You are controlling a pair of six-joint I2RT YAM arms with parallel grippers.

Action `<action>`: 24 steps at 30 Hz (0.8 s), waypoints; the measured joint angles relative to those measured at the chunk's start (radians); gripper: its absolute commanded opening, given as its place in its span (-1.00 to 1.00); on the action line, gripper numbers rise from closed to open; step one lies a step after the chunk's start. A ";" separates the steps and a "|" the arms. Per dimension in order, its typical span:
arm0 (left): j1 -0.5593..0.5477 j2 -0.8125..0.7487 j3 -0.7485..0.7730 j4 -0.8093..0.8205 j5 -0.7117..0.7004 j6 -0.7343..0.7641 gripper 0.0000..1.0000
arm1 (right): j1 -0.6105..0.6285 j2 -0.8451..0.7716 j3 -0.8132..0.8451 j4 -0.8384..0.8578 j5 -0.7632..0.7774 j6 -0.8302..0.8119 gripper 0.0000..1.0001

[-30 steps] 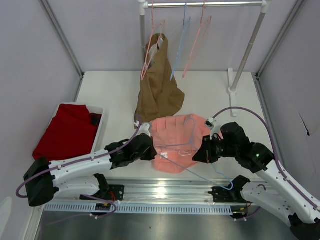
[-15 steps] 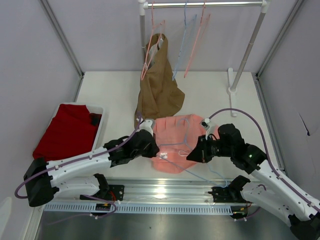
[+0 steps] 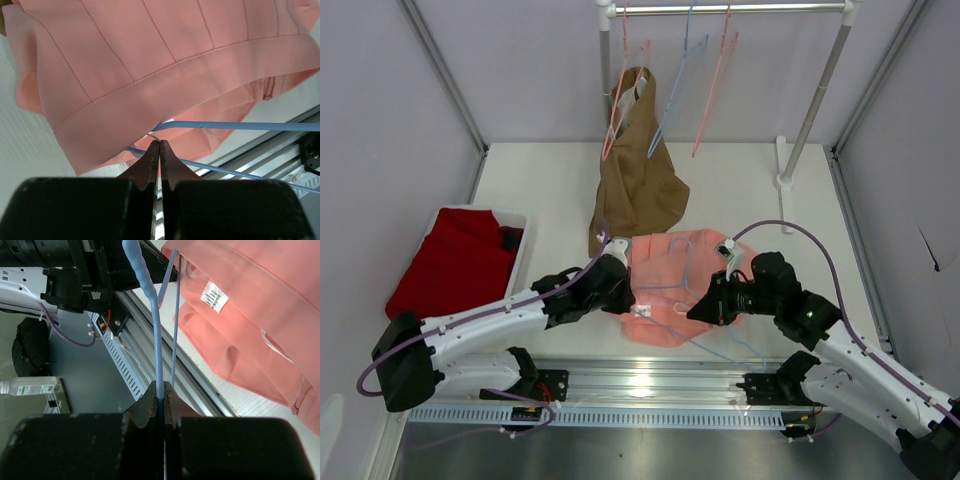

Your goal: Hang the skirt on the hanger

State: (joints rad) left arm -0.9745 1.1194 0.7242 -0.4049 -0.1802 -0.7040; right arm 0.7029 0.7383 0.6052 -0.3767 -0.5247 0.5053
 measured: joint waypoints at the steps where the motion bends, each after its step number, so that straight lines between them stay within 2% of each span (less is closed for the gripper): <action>1: 0.001 0.007 0.000 -0.002 0.000 0.000 -0.84 | 0.000 -0.002 -0.007 0.004 0.001 0.000 -1.00; 3: 0.003 0.017 0.000 -0.010 -0.005 0.000 -0.83 | 0.000 -0.012 -0.018 0.010 0.001 0.000 -1.00; 7: 0.005 0.018 0.005 -0.048 -0.050 -0.003 -0.99 | 0.000 -0.037 -0.030 0.018 -0.006 0.003 -1.00; 10: 0.005 0.017 0.017 -0.086 -0.082 -0.003 -0.96 | 0.000 -0.037 -0.039 0.039 -0.017 0.012 -1.00; 14: 0.006 0.016 0.037 -0.127 -0.113 -0.003 -0.39 | 0.000 -0.027 -0.051 0.070 -0.033 0.020 -1.00; 18: 0.006 -0.005 0.038 -0.141 -0.127 -0.011 -0.18 | 0.000 -0.008 -0.051 0.094 -0.036 0.025 -1.00; 20: 0.006 -0.024 0.037 -0.142 -0.127 -0.010 0.00 | 0.000 0.002 -0.051 0.109 -0.039 0.027 -1.00; 22: 0.006 -0.043 0.037 -0.141 -0.126 -0.010 0.00 | 0.000 0.010 -0.055 0.126 -0.040 0.030 -1.00; 24: 0.006 -0.058 0.037 -0.144 -0.127 -0.012 -0.08 | 0.000 0.013 -0.063 0.136 -0.040 0.034 -1.00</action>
State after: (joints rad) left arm -0.9680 1.0615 0.7612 -0.5488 -0.3077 -0.7158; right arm 0.7029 0.7517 0.5419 -0.2409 -0.5652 0.5392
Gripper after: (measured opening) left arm 0.493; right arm 0.044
